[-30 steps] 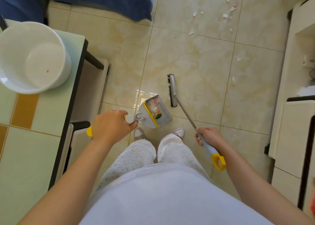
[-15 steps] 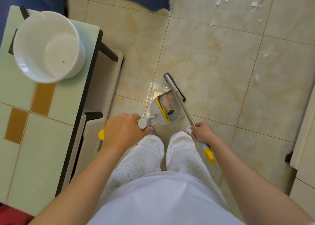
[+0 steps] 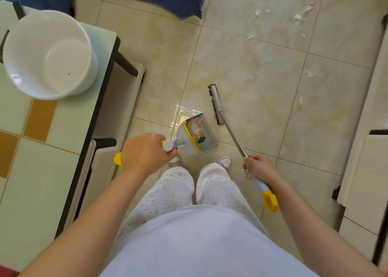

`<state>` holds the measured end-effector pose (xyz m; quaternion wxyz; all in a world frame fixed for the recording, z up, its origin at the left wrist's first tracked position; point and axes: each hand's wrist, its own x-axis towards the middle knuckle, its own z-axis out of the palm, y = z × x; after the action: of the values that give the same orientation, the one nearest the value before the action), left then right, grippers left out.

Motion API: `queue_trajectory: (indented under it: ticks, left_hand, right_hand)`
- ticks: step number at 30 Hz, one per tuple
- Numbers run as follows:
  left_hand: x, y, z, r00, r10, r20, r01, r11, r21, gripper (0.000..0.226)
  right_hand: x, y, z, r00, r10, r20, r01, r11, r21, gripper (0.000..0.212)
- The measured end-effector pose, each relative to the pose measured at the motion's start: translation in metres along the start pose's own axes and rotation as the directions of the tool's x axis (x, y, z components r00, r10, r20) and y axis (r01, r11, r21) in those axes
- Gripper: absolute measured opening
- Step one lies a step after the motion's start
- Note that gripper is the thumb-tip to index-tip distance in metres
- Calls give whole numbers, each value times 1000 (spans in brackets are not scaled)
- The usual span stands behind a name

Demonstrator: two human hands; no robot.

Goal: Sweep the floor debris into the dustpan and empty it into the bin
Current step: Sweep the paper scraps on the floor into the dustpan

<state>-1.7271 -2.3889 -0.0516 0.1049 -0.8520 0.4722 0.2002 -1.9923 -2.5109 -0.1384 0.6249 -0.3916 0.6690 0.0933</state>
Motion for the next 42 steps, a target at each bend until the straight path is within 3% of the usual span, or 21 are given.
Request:
queue_trajectory:
  ticks: [11,17,32,42]
  left_hand:
    - [-10,9,-6,1000,1,-30,-1,1000,-19,47]
    - [-10,35,-8,993,111,-48,-111,994,5,49]
    - [63,161,-59,948,279,-152,-275,960,47,56]
    - [125,250,-83,877,452,-161,-439,892,109,59]
  right_hand:
    - [-14,3,-30,993,116,-1,-114,976,187,12]
    - [-25,17,-49,988,152,28,-153,938,311,18]
    - [-36,35,-145,982,75,-176,6,907,420,12]
    - [-14,18,-208,948,133,-288,59,818,572,13]
